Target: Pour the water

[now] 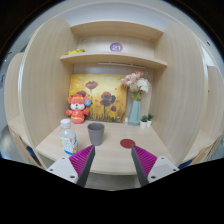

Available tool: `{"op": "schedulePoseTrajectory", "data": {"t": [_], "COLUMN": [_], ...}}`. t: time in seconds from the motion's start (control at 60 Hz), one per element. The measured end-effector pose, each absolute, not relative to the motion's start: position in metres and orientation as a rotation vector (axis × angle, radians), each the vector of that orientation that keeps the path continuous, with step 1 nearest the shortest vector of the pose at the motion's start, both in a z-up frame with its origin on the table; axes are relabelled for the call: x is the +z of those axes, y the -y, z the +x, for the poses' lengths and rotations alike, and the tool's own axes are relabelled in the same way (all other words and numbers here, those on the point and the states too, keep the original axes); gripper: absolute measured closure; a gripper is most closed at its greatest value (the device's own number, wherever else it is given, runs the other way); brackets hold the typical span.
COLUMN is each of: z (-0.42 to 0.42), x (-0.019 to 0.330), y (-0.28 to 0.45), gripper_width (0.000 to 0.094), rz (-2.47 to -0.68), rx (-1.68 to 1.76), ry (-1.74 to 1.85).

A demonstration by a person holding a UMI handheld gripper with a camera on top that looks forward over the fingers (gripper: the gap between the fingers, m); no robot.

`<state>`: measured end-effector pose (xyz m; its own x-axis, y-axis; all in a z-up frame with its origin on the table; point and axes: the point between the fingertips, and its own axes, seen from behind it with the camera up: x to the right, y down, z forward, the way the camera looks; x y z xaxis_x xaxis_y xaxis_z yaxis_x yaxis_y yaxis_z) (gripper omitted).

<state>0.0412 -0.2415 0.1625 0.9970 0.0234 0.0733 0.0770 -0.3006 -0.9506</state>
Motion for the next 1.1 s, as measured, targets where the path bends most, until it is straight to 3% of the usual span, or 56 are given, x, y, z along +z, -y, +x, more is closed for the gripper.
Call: {"op": "schedulePoseTrajectory", "data": {"t": [0.1,0.117,0.183,0.3,0.833,0.917,0.983,1.1], "z": [0.007,-0.011,-0.045,-0.094,-0.142,-0.151,-0.151,-0.155], "x": [0.143,0.123,0.099,0.077,0.062,0.063,0.064,0.065], "y": [0.248,0.248,0.248,0.237,0.119,0.110,0.105,0.102], "gripper_width": [0.0193,0.0191,0.0187,0.0186,0.0188,0.0221,0.0378,0.0473], "rz": [-1.924,-1.932,-1.961,-1.979,-1.921,-1.894,-1.854,-1.822], "rx": [0.013,0.028,0.067,0.115,0.105,0.116,0.120,0.151], "ry": [0.125,0.133,0.163,0.206,0.146,0.165,0.168,0.161]}}
